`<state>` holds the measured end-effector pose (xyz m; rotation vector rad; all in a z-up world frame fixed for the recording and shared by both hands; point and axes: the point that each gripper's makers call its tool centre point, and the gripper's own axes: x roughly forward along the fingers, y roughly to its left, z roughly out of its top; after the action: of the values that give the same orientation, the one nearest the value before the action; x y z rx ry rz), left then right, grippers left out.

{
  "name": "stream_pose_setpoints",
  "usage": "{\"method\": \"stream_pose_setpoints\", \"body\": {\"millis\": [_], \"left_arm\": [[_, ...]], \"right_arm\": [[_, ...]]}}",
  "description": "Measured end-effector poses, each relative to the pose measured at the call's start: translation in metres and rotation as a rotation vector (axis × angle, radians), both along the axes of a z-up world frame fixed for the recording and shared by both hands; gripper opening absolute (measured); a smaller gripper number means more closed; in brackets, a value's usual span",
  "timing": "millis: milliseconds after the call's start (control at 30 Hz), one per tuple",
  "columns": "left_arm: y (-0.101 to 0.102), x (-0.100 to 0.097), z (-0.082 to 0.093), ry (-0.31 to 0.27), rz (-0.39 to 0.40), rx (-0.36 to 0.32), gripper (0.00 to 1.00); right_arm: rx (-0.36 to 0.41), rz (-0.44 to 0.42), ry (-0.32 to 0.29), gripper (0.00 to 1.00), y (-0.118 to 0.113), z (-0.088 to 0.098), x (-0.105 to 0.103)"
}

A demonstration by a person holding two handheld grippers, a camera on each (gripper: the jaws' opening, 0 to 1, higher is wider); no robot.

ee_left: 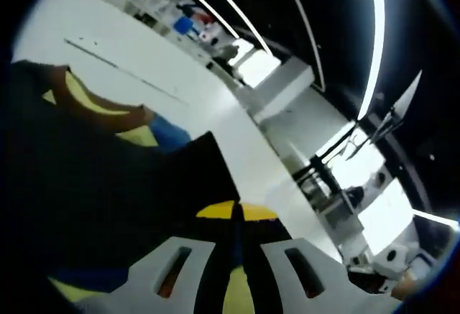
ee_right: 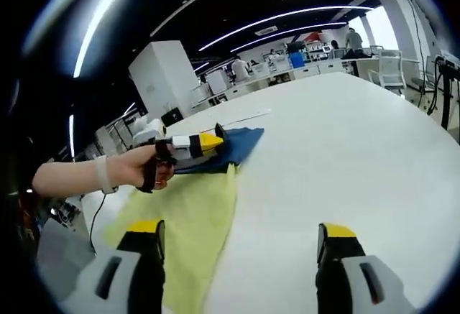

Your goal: Fold the garment on the visible template until the final outline fits inside the template.

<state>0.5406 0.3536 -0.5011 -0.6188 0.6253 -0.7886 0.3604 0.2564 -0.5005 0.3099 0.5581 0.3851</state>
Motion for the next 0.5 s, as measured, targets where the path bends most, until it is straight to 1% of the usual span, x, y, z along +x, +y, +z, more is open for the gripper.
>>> {"method": "stream_pose_setpoints", "body": {"millis": [133,167,367,500], "left_arm": [[-0.0036,-0.0025,-0.0022,-0.025,-0.035,0.035,0.0],[-0.0037,-0.0021,-0.0031,-0.025,-0.033,0.039,0.0],[-0.0048,-0.0022,-0.0046,-0.025,-0.048,0.04,0.0],[-0.0092,-0.0056,-0.0006,-0.056,-0.089,0.028,0.0]], "right_arm": [[-0.001,-0.002,0.001,0.88,-0.0016,-0.0004,0.0002],[-0.002,-0.002,0.004,0.88,-0.0018,-0.001,0.0001],[0.004,-0.007,0.0,0.88,-0.0015,0.0005,0.0004],[0.003,-0.007,0.003,0.88,-0.0019,-0.0011,0.0001]]}}
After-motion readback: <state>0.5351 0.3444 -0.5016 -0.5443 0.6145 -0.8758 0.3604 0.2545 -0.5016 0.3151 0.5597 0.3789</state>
